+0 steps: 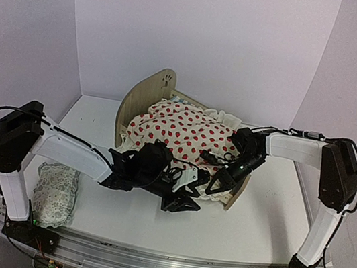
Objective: Set up the pet bed
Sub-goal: Tie the right ropes of the mattress at the bed frame base.
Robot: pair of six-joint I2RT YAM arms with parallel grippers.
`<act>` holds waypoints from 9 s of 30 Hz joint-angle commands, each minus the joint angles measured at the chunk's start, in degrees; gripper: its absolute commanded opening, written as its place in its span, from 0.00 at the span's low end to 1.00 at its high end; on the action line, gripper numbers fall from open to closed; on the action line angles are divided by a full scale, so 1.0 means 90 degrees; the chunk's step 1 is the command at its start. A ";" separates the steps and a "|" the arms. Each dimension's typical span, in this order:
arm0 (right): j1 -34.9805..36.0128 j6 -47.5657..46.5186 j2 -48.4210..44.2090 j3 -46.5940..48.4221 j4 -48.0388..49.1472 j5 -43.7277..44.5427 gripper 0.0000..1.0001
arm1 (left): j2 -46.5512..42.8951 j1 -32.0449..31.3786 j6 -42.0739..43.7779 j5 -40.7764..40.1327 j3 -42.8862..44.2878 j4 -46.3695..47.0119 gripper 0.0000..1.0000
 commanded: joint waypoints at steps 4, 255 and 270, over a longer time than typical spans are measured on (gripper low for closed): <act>-0.0087 0.0223 0.0114 0.0192 -0.0103 0.0013 0.00 | 0.0900 0.0033 -0.0352 -0.0776 0.0491 0.1119 0.39; 0.2168 0.8993 -0.0860 -0.0860 0.0963 0.7237 0.27 | 0.3536 -0.0192 -0.0291 -0.1241 0.1049 0.3606 0.00; 0.2115 0.8707 -0.0176 -0.0767 0.1597 0.7407 0.15 | 0.3549 -0.0192 -0.0297 -0.1172 0.1123 0.3560 0.00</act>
